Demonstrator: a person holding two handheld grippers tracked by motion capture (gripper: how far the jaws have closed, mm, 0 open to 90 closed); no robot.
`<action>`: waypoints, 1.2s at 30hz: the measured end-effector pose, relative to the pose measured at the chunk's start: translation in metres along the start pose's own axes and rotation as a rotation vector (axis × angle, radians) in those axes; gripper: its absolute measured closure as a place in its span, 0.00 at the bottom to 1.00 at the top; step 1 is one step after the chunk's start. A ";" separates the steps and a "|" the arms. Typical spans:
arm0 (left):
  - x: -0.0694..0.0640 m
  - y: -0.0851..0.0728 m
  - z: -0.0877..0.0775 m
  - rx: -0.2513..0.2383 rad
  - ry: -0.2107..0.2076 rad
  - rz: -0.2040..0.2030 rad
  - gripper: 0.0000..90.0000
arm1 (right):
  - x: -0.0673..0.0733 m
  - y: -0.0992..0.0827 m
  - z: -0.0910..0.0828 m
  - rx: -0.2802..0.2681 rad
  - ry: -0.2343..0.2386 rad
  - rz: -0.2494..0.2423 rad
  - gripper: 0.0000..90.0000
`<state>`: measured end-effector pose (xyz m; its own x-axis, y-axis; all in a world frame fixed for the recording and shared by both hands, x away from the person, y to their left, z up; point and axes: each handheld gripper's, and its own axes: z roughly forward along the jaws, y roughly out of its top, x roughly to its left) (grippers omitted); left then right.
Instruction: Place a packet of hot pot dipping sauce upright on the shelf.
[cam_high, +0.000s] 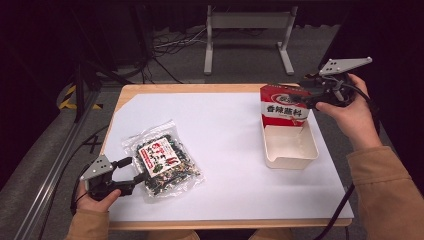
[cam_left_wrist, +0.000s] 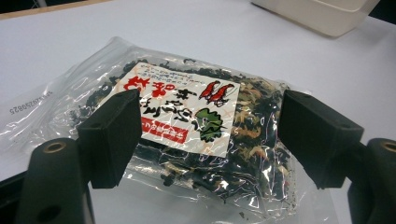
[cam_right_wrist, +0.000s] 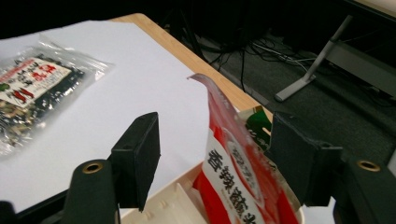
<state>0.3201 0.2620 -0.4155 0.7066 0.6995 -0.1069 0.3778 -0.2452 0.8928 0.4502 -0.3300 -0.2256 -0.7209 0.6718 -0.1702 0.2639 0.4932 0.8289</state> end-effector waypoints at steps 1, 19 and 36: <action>0.000 0.000 0.000 0.001 0.000 0.001 0.25 | 0.003 0.000 -0.002 -0.009 0.004 0.008 0.38; -0.001 0.000 -0.001 -0.004 0.000 -0.006 0.25 | 0.044 -0.035 -0.021 -0.129 0.016 0.141 0.37; -0.001 0.001 -0.002 -0.009 0.012 0.000 0.26 | 0.075 -0.064 -0.015 -0.161 0.042 0.129 0.39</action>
<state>0.3185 0.2628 -0.4136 0.6992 0.7077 -0.1014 0.3724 -0.2395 0.8967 0.3692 -0.3196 -0.2835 -0.7147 0.6984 -0.0371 0.2527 0.3073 0.9174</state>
